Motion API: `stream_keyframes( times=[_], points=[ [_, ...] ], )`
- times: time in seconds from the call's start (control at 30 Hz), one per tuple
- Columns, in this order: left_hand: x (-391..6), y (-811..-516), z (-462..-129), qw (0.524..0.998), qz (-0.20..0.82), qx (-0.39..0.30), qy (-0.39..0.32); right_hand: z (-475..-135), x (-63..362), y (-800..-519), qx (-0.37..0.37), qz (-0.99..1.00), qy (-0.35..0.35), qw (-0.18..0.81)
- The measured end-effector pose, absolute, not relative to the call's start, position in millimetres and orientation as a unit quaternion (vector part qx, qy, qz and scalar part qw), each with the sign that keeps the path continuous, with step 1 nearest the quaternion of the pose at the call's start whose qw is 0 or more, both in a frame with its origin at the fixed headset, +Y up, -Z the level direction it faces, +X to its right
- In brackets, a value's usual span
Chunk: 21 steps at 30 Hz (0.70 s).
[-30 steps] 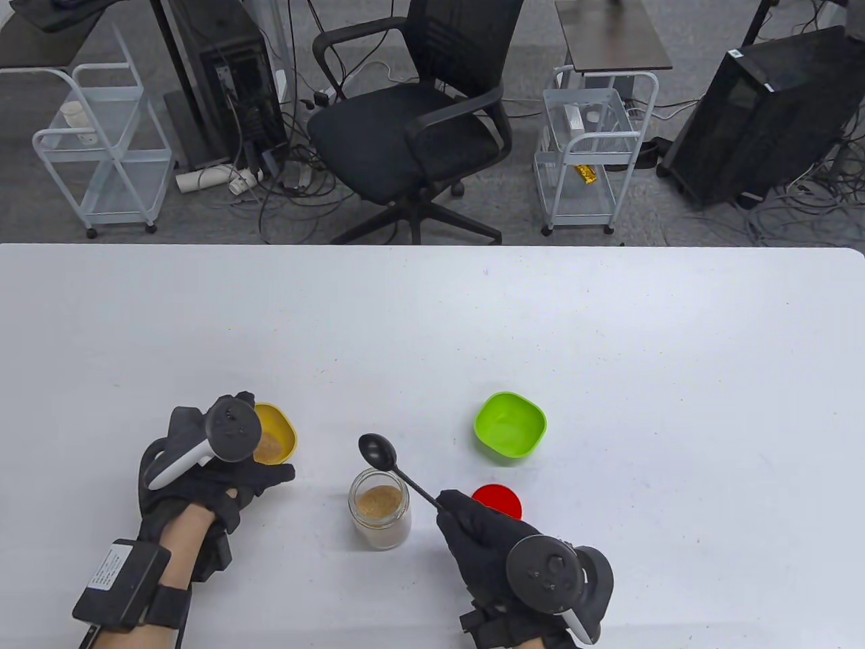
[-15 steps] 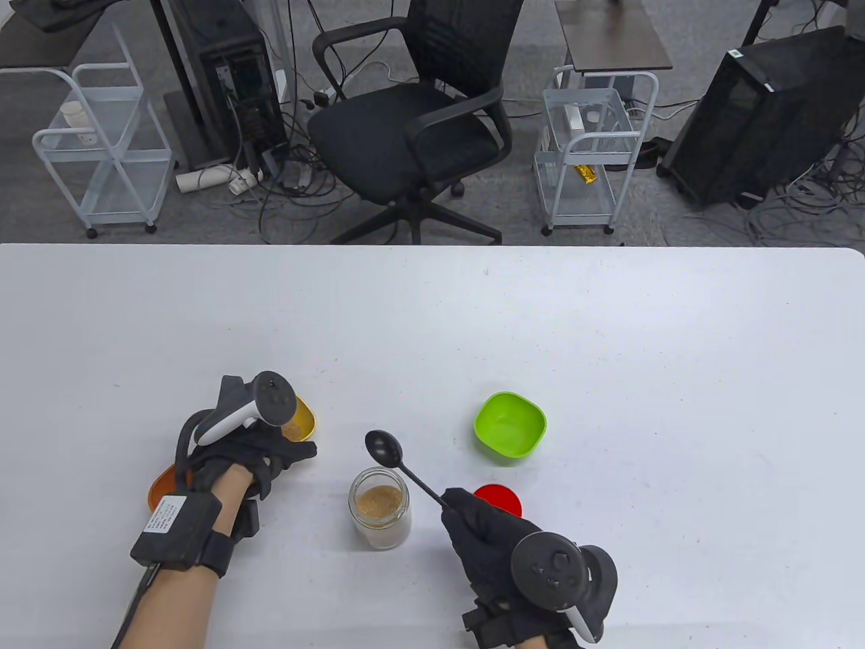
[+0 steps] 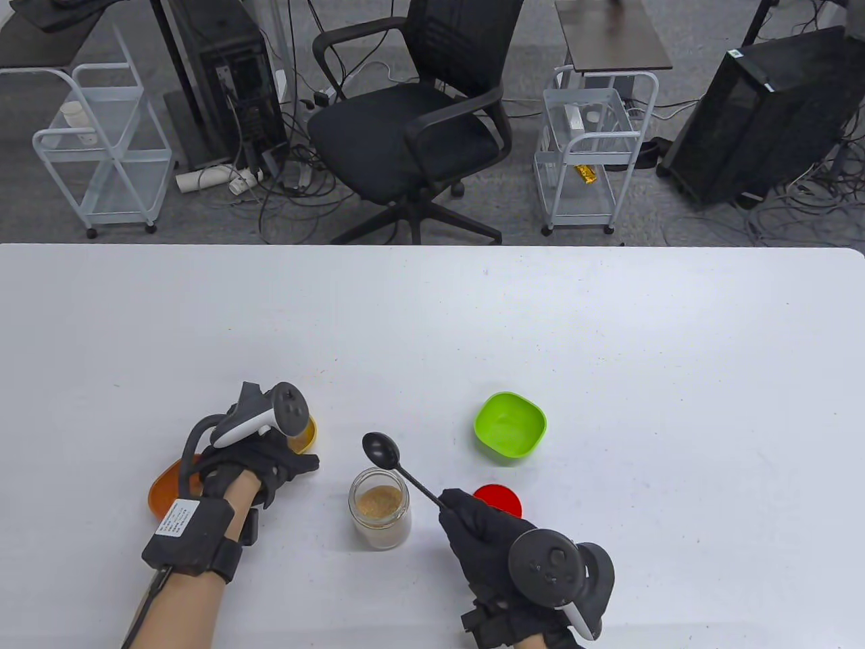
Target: Scoop brown sugar granules from jar into dishes
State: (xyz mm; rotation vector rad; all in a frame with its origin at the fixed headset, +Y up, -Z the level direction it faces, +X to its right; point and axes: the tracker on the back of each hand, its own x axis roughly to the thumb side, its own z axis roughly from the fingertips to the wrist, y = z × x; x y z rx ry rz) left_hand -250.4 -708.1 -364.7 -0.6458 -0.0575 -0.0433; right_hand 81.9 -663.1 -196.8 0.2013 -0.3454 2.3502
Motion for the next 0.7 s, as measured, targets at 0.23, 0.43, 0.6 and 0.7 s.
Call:
stream_keyframes(
  times=[0.23,0.43,0.6,0.7],
  points=[
    [-254.9,-685.7,-348.4,0.966,0.014,-0.249,-0.063,-197.2,82.3,-663.3,0.078,0.914,-0.135,0.374],
    [-259.4,-663.1,-315.8,0.973,0.12,-0.157,-0.122,-197.5,82.6,-663.5,0.077,0.913,-0.135,0.377],
    [-260.7,-655.2,-288.5,0.977,0.144,-0.07,-0.138,-197.4,83.4,-664.0,0.073,0.912,-0.135,0.38],
    [-261.5,-653.3,-271.1,0.981,0.134,-0.03,-0.134,-197.5,83.1,-663.9,0.074,0.913,-0.135,0.379]
  ],
)
